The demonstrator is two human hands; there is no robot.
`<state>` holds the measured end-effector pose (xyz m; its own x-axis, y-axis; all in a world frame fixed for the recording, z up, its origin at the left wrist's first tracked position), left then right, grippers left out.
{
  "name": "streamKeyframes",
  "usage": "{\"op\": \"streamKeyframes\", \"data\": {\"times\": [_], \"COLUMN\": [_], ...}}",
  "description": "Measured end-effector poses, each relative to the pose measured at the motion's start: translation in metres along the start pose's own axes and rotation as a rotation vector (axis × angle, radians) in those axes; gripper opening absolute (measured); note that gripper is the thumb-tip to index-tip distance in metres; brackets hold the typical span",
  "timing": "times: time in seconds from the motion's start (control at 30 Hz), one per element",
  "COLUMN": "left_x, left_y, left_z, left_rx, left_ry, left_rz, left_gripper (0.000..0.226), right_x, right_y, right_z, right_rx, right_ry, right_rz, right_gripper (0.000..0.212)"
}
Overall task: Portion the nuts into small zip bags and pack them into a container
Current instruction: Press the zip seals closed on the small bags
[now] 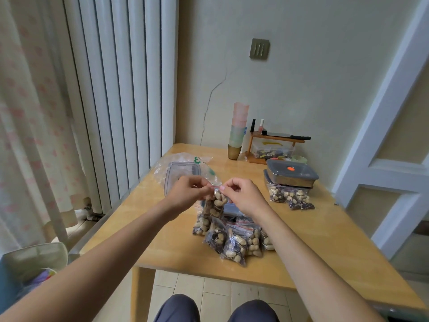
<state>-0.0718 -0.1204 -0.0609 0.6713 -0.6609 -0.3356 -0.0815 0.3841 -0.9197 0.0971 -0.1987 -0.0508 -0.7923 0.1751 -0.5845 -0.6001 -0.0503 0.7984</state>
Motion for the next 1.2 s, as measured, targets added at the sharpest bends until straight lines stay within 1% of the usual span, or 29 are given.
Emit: {"op": "streamKeyframes", "data": {"times": [0.1,0.2,0.43,0.63,0.77,0.87,1.0,1.2], "left_x": [-0.003,-0.002,-0.001,0.0,0.006,0.003,-0.001,-0.001], "left_y": [0.003,-0.001,0.001,0.001,-0.003,-0.002,0.003,0.003], "left_z": [0.001,0.001,0.0,-0.002,-0.001,-0.001,-0.005,-0.006], "left_rx": [0.001,0.013,0.054,0.061,0.06,0.083,0.106,0.118], "left_ry": [-0.026,-0.007,-0.025,-0.051,-0.05,-0.044,-0.044,-0.038], "left_rz": [0.036,0.033,0.03,0.072,0.174,0.192,0.149,0.039], "left_gripper": [0.012,0.01,0.009,0.017,0.028,0.029,0.032,0.019], "right_x": [0.0,-0.002,-0.005,-0.004,-0.001,0.0,0.0,-0.001], "right_y": [0.003,0.006,0.007,0.01,0.015,0.015,0.014,0.009], "right_z": [-0.001,-0.001,-0.001,-0.002,-0.003,-0.002,-0.002,-0.003], "right_rx": [-0.023,-0.051,-0.07,-0.1,-0.139,-0.143,-0.14,-0.104], "right_ry": [0.045,0.048,0.0,0.0,0.009,0.018,0.029,0.044], "right_rz": [0.025,-0.014,-0.182,-0.225,-0.265,-0.303,-0.292,-0.195], "right_gripper": [0.012,0.007,0.012,0.014,0.019,0.019,0.017,0.008]}}
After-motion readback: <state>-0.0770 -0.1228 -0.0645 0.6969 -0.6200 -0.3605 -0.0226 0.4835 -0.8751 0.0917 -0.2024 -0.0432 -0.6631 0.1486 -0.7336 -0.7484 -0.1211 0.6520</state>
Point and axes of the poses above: each hand's wrist, its own z-axis towards the middle knuckle, its own x-axis out of the palm, y = z × x, the point moved 4 cm from there along z, towards the middle knuckle, and after that the axes turned 12 degrees about y, right-handed, at the moved point
